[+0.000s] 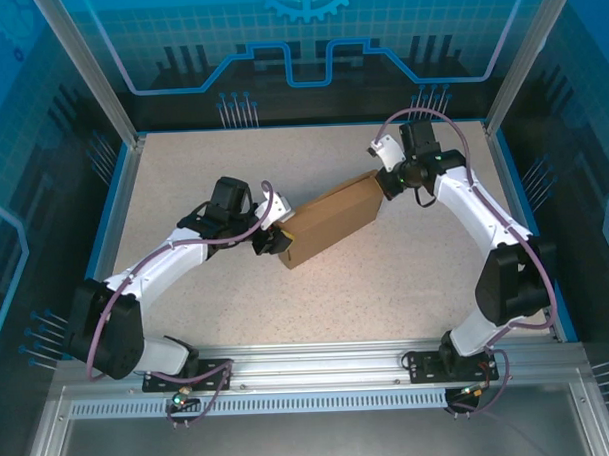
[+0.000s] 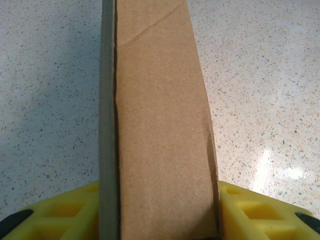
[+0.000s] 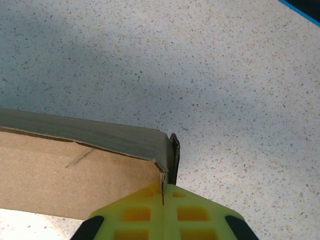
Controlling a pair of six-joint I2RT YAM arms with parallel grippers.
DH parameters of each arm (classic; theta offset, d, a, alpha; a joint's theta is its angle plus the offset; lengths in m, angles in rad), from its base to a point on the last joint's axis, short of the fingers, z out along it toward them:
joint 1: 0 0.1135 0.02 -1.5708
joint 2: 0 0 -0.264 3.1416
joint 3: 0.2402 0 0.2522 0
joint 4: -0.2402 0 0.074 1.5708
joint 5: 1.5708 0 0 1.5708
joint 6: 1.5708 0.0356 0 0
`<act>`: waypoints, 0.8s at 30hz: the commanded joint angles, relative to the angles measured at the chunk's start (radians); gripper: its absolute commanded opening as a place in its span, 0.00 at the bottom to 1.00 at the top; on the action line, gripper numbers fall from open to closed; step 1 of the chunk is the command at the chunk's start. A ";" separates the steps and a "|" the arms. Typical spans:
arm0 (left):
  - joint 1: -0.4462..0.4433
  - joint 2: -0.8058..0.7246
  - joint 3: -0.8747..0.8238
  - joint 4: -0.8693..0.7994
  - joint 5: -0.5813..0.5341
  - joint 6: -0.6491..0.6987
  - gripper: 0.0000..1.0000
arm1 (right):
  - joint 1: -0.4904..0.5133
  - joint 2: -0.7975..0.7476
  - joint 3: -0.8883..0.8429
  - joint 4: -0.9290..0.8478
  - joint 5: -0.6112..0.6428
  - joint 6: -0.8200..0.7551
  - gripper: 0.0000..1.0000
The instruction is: Fold the paper box
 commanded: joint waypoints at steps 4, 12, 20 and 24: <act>0.016 -0.015 0.025 0.023 0.036 -0.025 0.56 | -0.009 -0.030 -0.042 -0.039 -0.054 0.057 0.03; 0.016 -0.028 0.012 0.051 0.037 -0.052 0.70 | -0.009 -0.023 -0.025 -0.053 -0.030 0.109 0.02; 0.016 -0.050 -0.006 0.102 0.044 -0.110 0.79 | -0.002 -0.008 -0.003 -0.076 -0.006 0.160 0.02; 0.016 -0.084 -0.033 0.164 0.030 -0.190 0.81 | 0.007 -0.002 0.003 -0.078 -0.003 0.165 0.02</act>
